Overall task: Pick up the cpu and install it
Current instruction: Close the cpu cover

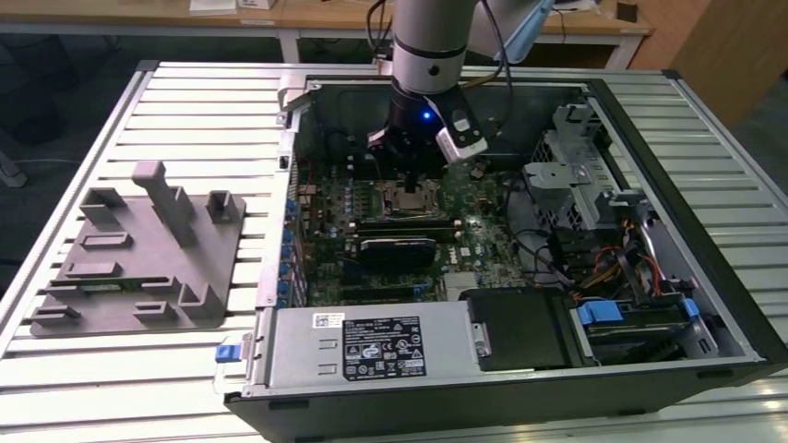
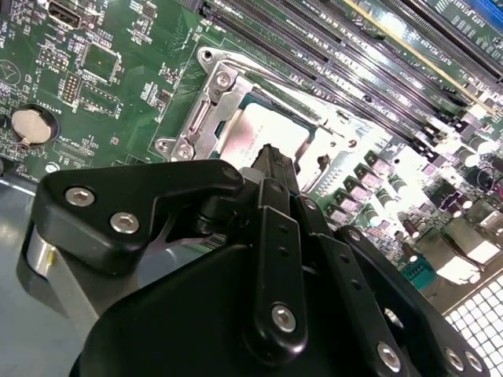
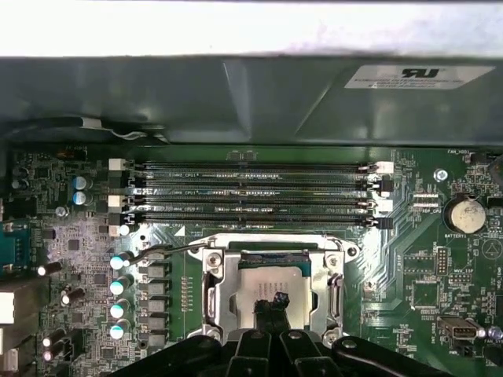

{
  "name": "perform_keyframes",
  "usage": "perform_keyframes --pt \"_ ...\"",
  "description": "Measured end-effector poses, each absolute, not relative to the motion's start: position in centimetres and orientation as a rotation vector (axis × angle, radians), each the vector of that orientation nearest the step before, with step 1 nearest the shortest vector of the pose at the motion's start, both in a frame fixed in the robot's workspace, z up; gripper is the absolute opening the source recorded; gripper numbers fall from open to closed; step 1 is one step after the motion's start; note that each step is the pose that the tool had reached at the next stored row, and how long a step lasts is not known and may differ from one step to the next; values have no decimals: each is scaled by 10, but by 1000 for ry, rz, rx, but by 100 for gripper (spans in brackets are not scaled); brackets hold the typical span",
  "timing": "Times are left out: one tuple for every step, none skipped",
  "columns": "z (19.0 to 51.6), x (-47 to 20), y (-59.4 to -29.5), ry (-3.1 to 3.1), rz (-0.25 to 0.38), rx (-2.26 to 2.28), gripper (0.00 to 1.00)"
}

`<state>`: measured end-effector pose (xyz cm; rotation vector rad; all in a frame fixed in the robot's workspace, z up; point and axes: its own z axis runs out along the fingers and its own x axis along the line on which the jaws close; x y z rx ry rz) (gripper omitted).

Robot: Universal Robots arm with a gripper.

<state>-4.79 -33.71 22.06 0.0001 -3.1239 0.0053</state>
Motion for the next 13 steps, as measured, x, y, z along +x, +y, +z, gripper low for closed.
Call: perform_keyframes --pt "220 -48 -337 -3124 4 1 11" --pt "220 -48 -338 -3124 3 2 11" --pt "220 -48 -338 -3124 0 4 11" --pt "219 -48 -339 -3124 -1 6 11" --pt "219 -48 -340 -3124 -4 10 11" --pt "218 -48 -340 -3124 -8 13 11" --pt "218 -50 -340 -3124 -9 13 11" --pt "217 -53 -340 -3124 -9 14 11" --pt "217 -56 -340 -3125 -9 14 11" --pt "217 -58 -340 -3125 -10 14 11" --pt "216 -59 -340 -3126 -11 14 11" --pt "214 -60 -340 -3126 -14 15 11" --pt "213 -61 -340 -3126 -18 17 11"
